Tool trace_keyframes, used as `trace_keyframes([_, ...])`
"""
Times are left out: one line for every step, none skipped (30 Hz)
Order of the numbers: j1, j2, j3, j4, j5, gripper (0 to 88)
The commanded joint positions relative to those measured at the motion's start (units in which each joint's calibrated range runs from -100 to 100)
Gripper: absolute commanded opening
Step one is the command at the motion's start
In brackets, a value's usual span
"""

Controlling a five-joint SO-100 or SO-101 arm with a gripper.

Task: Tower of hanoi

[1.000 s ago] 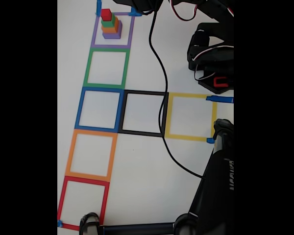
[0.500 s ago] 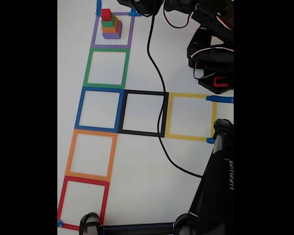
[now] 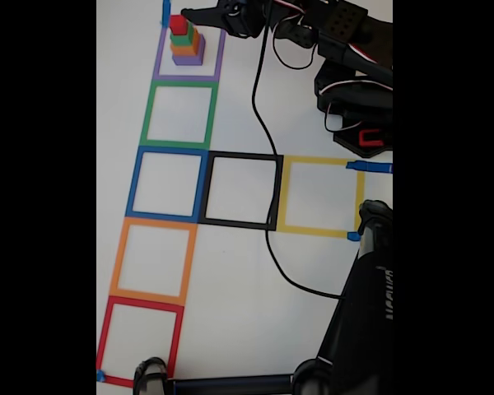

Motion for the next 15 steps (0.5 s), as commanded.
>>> trace_keyframes([1.03, 1.48, 0.82, -5.42, 0.0, 28.0])
trace_keyframes([0.75, 1.72, 1.28, -5.67, 0.0, 28.5])
trace_keyframes([0.46, 2.44, 2.1, -6.72, 0.0, 29.0])
trace_keyframes([0.08, 3.58, 3.19, -8.99, 0.0, 29.6])
trace_keyframes([-0.12, 5.19, 3.91, -10.93, 0.0, 29.7])
trace_keyframes([-0.21, 7.69, 4.28, -13.12, 0.0, 29.7])
trace_keyframes([-0.21, 10.12, 4.46, -15.3, 0.0, 29.9])
trace_keyframes([-0.31, 13.43, 4.37, -18.06, 0.0, 29.9])
trace_keyframes([-0.5, 16.49, 4.1, -20.65, 0.0, 29.9])
trace_keyframes([-0.79, 19.97, 3.73, -23.48, 0.0, 30.0])
trace_keyframes([-1.08, 22.63, 3.64, -25.91, 0.0, 30.0])
trace_keyframes([-1.46, 25.3, 3.37, -28.02, 0.0, 30.0])
trace_keyframes([-1.75, 26.99, 3.01, -28.99, 0.0, 30.0])
trace_keyframes([-2.13, 28.69, 2.64, -30.12, 0.0, 29.9])
trace_keyframes([-2.42, 30.14, 2.46, -31.34, 0.0, 29.8])
